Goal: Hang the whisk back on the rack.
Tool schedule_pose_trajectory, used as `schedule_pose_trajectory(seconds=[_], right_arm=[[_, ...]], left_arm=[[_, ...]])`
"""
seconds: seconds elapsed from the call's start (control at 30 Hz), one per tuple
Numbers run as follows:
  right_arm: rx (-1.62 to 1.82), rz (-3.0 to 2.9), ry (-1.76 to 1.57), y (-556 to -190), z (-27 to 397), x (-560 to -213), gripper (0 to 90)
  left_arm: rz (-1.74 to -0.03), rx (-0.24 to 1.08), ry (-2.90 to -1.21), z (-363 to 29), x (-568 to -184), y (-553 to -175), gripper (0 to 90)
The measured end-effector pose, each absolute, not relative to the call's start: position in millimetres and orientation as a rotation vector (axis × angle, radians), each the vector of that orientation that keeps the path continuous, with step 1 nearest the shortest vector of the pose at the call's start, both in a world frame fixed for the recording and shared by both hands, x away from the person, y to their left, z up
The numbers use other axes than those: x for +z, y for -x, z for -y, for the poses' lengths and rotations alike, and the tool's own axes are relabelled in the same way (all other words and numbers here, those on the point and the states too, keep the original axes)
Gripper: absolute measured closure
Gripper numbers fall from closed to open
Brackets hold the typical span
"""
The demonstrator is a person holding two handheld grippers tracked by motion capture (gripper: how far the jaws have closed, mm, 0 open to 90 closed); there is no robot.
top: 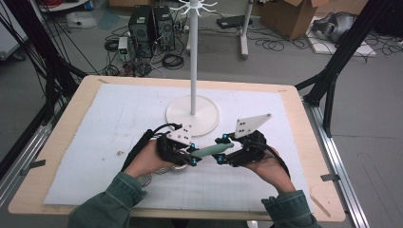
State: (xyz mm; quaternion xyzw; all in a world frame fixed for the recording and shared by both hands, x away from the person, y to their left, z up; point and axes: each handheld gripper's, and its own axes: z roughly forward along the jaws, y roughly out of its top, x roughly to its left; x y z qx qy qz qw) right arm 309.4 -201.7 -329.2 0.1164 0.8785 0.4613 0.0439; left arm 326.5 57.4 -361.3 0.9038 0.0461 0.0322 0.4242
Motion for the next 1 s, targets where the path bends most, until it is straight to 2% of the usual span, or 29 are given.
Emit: schedule_pose_trajectory(seconds=[0.33,0.6,0.8,1.0], right_arm=[[1.570,-2.617,-0.374,-309.5,200.2,-330.1,42.4],[1.750,-2.556,-0.322,-315.6,173.9,-333.1,46.9],[1.821,-2.517,-0.268,-317.7,154.1,-330.2,52.8],[1.901,-2.489,-0.207,-318.2,146.7,-327.4,65.4]], left_arm=[[-0.122,0.079,-2.212,-71.8,-345.4,-325.0,68.6],[-0.114,0.084,-2.162,-84.6,-329.9,-321.7,68.8],[-0.115,0.091,-2.140,-90.0,-323.8,-318.5,68.8],[-0.113,0.077,-2.105,-93.4,-319.3,-316.5,68.9]])
